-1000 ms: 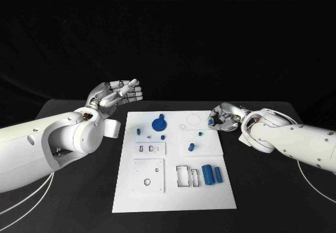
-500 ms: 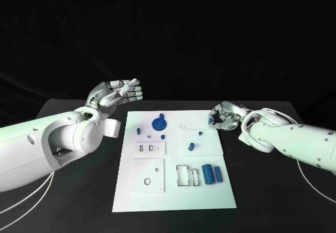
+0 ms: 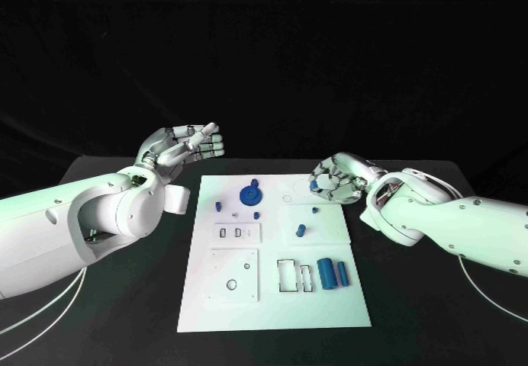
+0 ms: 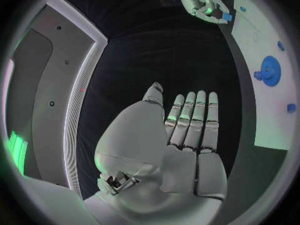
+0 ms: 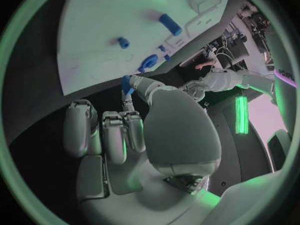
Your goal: Assemble the parts on the task board
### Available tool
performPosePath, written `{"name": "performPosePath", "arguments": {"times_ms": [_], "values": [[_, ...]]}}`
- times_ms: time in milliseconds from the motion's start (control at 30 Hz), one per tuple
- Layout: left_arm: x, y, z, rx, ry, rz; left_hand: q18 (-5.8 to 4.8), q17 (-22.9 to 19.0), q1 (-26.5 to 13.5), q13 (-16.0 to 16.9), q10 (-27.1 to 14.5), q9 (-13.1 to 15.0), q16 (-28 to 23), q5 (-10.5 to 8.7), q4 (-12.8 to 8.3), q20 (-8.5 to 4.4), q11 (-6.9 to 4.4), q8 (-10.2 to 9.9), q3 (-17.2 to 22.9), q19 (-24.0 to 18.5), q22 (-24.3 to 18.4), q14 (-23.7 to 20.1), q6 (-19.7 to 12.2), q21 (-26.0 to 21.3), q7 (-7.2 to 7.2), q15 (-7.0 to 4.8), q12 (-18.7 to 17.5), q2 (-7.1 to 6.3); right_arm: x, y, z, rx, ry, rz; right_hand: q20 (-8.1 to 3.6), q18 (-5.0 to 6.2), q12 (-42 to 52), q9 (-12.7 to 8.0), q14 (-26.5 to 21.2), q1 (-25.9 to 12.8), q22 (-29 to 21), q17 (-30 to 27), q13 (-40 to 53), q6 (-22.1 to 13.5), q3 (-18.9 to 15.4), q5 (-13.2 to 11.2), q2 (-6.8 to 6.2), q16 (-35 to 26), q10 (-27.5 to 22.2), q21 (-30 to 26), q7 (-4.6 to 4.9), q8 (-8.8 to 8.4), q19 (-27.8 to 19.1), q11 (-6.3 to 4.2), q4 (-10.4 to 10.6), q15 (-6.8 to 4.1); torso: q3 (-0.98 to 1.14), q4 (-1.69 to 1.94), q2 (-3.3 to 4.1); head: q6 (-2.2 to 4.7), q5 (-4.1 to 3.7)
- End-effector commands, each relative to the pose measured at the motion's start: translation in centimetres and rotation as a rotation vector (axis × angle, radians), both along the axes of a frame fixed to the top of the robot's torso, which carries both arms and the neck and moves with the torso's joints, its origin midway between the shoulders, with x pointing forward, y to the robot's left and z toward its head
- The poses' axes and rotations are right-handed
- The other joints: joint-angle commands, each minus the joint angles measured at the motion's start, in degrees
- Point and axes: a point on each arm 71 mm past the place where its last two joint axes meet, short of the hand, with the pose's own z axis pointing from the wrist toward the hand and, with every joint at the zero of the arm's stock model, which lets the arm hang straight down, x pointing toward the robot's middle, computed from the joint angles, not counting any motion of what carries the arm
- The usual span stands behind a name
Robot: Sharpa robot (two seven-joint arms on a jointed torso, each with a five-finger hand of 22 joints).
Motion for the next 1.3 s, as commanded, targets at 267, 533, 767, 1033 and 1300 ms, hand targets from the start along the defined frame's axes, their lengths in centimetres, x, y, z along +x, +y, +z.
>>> {"name": "performPosePath", "arguments": {"times_ms": [267, 533, 767, 1033, 1300], "values": [[0.6, -0.3, -0.2, -0.008, 0.004, -0.018, 0.17, 0.1, 0.4, 0.0, 0.2, 0.1, -0.4, 0.18, 0.1, 0.02, 0.28, 0.4, -0.4, -0.5, -0.1, -0.3, -0.3, -0.3, 2.09, -0.09, -0.3, 0.04, -2.7, 7.0, 0.1, -0.018, 0.01, 0.036, -0.03, -0.39, -0.1, 0.3, 6.0, -0.8, 3.1, 15.1, 8.4, 0.5, 0.4, -0.3, 0.13, 0.2, 0.8, -0.3, 0.1, 0.26, 0.1, -0.39, 0.1, -0.36, -0.39, 0.18, -1.03, -1.11, 0.69], [1.0, -0.4, -0.4, -0.005, 0.01, -0.015, 0.17, 0.1, 0.3, 0.0, 0.3, 0.1, -0.4, 0.17, 0.1, 0.02, 0.27, 0.4, -0.5, -0.5, -0.1, -0.3, -0.3, -0.3, 2.09, -0.09, -0.3, 0.05, -3.7, 11.2, -1.1, -0.038, 0.023, 0.081, -0.19, -0.37, -0.1, 0.8, 6.0, -1.7, 3.2, 15.1, 8.4, 1.6, 0.5, -0.6, -0.27, 0.2, 0.8, -0.4, -0.35, 0.8, 0.1, -0.75, 0.1, -0.62, -0.78, 0.18, -1.37, -1.66, 0.68], [1.0, -0.7, -0.4, -0.006, 0.016, -0.029, 0.17, 0.1, 0.3, 0.0, 0.3, 0.1, -0.4, 0.17, 0.2, 0.02, 0.27, 0.4, -0.5, -0.5, -0.1, -0.4, -0.3, -0.3, 2.08, -0.09, -0.3, 0.05, -4.6, 13.8, -2.4, -0.073, 0.041, 0.108, -0.39, -0.31, -0.1, 1.1, 6.0, -2.5, 3.0, 15.1, 8.4, 2.1, 0.4, -0.7, -0.66, 0.2, 0.8, -0.6, -0.62, 1.04, 0.0, -0.99, 0.3, -0.85, -0.84, 0.28, -1.28, -1.37, 0.28], [1.0, -0.6, -0.5, -0.004, 0.02, -0.031, 0.16, 0.1, 0.3, 0.0, 0.3, 0.1, -0.4, 0.17, 0.2, 0.02, 0.28, 0.4, -0.5, -0.5, -0.1, -0.4, -0.3, -0.3, 2.08, -0.08, -0.3, 0.05, -5.0, 15.1, -3.7, -0.099, 0.055, 0.116, -0.48, -0.29, -0.2, 1.3, 6.0, -3.0, 3.0, 15.1, 8.3, 2.3, 0.3, -0.8, -0.8, 0.2, 0.8, -0.7, -0.76, 1.14, 0.0, -1.1, 0.4, -0.94, -0.71, 0.32, -1.22, -1.92, 0.82], [0.9, -0.6, -0.5, -0.004, 0.02, -0.031, 0.15, 0.1, 0.3, 0.0, 0.3, 0.1, -0.4, 0.18, 0.2, 0.02, 0.29, 0.4, -0.6, -0.5, -0.1, -0.4, -0.3, -0.3, 2.09, -0.06, -0.3, 0.05, -5.7, 16.4, -4.6, -0.108, 0.036, 0.15, -0.5, -0.32, -0.2, 1.3, 6.0, -3.0, 3.1, 15.1, 8.3, 2.3, 0.3, -0.8, -0.87, 0.2, 0.8, -0.6, -0.78, 1.15, 0.1, -1.12, 0.4, -0.96, -0.66, 0.28, -1.22, -2.25, 1.19]]}}
